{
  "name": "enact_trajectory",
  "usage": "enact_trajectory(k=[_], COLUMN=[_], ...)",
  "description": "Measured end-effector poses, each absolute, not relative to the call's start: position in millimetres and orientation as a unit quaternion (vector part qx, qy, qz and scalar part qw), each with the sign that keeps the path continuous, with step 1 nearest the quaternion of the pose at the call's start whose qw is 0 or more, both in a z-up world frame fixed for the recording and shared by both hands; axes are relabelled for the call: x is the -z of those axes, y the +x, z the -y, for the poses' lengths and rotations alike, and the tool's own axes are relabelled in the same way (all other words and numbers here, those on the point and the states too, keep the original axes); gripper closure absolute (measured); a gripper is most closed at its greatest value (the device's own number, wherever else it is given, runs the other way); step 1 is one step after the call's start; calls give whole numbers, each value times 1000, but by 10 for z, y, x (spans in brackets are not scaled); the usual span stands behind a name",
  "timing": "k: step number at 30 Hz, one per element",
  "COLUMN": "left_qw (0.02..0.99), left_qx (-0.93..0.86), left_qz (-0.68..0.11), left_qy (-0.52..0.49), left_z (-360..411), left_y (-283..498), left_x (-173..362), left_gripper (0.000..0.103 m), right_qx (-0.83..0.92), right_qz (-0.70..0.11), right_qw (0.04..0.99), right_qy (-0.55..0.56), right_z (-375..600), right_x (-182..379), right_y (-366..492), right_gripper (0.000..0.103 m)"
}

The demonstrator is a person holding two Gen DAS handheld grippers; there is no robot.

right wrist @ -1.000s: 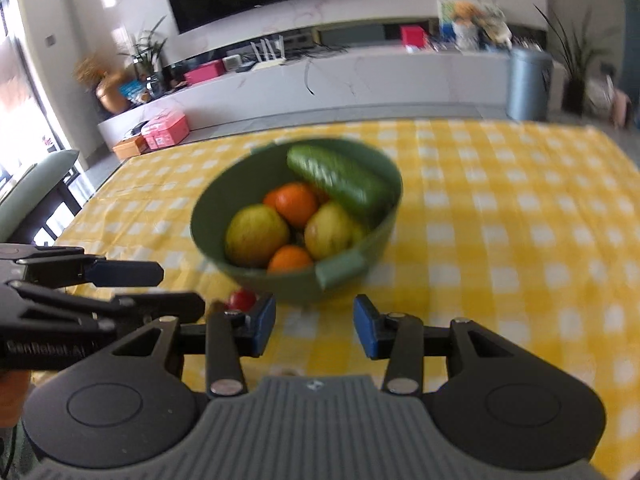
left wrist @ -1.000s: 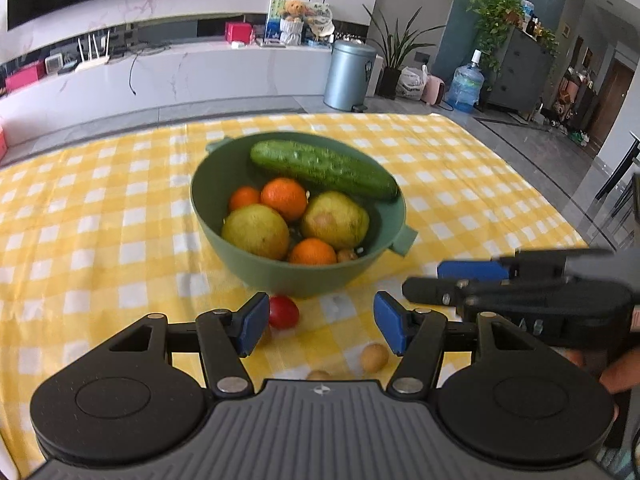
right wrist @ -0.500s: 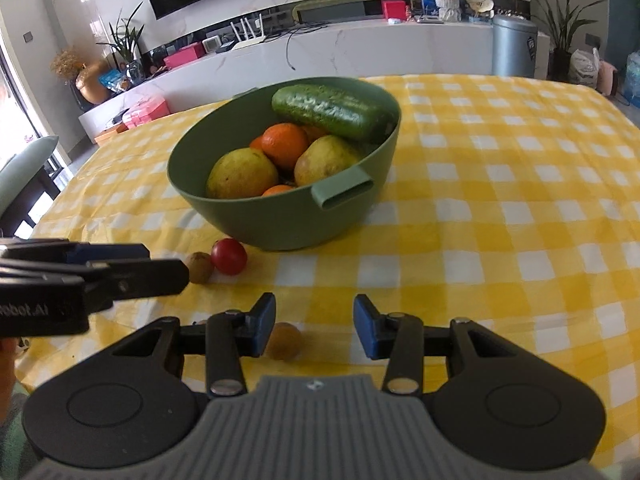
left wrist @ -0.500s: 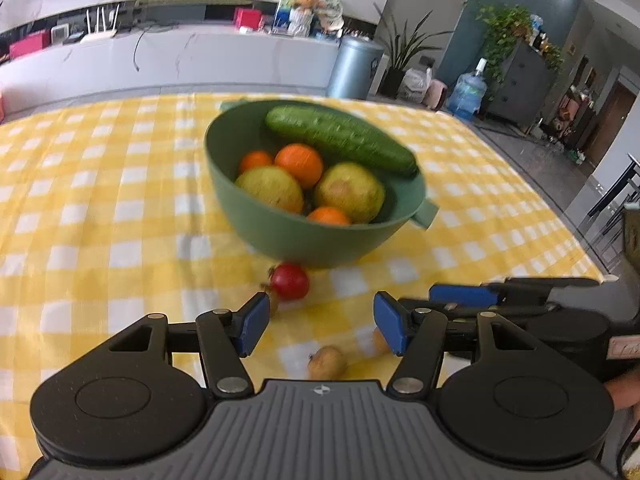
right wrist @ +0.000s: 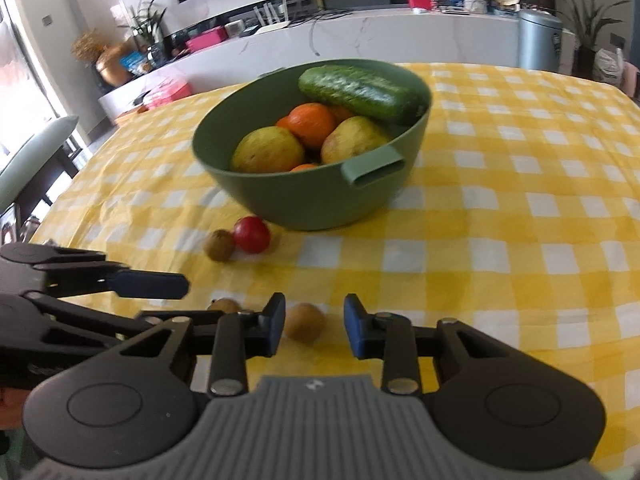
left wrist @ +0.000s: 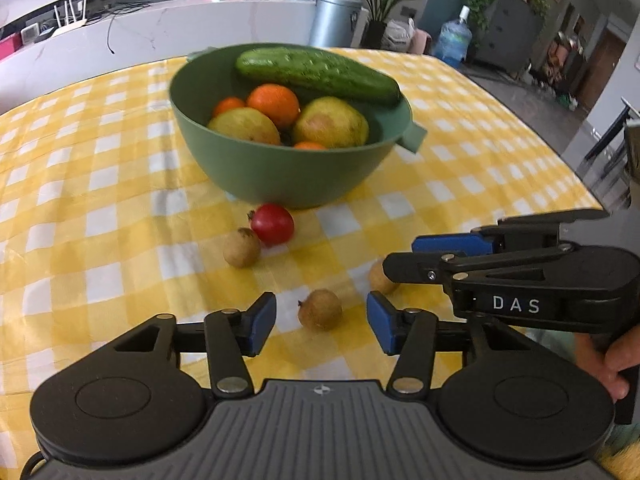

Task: Organize fruits
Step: 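Grasp a small brown kiwi with the left tool while the right tool reaches another kiwi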

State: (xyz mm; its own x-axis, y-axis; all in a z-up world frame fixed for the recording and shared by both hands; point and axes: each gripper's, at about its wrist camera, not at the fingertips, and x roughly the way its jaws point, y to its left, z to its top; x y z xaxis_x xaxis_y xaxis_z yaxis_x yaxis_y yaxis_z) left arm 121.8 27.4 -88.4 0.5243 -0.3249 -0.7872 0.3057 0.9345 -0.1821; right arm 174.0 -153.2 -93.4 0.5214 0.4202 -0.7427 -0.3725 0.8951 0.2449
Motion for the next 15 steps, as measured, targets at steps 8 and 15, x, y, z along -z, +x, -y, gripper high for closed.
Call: enact_trajectory(k=[8,15], left_qw=[865,862], left_qx=[182,178], left_qz=[-468,-474], left_qy=[-7,-10], left_z=[-245,-249], left_y=[1255,1291], left_x=[971,1001], left_gripper=[54,61], right_qx=[-238,-242], right_qz=[-448,-458], right_qw=[861,855], right_qy=[18,22], right_z=[1496,1488], right_x=[977,1006], right_y=[1764,1784], right_gripper=[84,84])
